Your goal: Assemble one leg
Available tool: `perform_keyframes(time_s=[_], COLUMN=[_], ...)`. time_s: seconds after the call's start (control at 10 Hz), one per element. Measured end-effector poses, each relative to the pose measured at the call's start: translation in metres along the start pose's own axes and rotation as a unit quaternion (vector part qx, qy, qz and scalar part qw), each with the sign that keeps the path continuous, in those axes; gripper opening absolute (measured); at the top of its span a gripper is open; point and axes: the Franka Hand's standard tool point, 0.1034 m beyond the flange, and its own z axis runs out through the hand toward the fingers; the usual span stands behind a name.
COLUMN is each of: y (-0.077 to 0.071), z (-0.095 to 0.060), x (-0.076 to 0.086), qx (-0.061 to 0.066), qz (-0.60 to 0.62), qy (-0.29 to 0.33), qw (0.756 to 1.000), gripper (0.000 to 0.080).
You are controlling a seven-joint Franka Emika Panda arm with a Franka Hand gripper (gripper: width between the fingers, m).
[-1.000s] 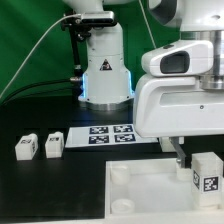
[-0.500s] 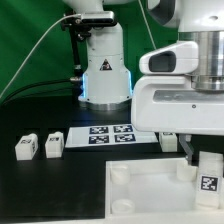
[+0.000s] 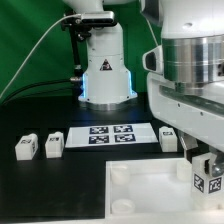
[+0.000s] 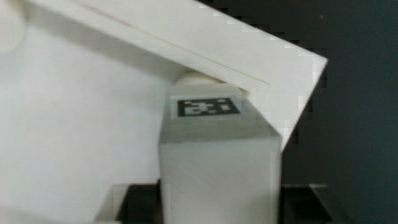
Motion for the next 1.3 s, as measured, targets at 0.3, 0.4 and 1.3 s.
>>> perform_keyframes(time_s=[0.3,0.4,1.3], y=[0.002,0.002,0.003], z=[0.001,0.001,0.001], x=[-0.001,-0.001,-0.011], qx=[0.002,0.002,-0.022], qz=[0.042,0.031,-0.539], qy=[0.002,0.001,0.009], qw=[0.999,1.0,0.842], gripper=[0.0372,0.0372,0.0649])
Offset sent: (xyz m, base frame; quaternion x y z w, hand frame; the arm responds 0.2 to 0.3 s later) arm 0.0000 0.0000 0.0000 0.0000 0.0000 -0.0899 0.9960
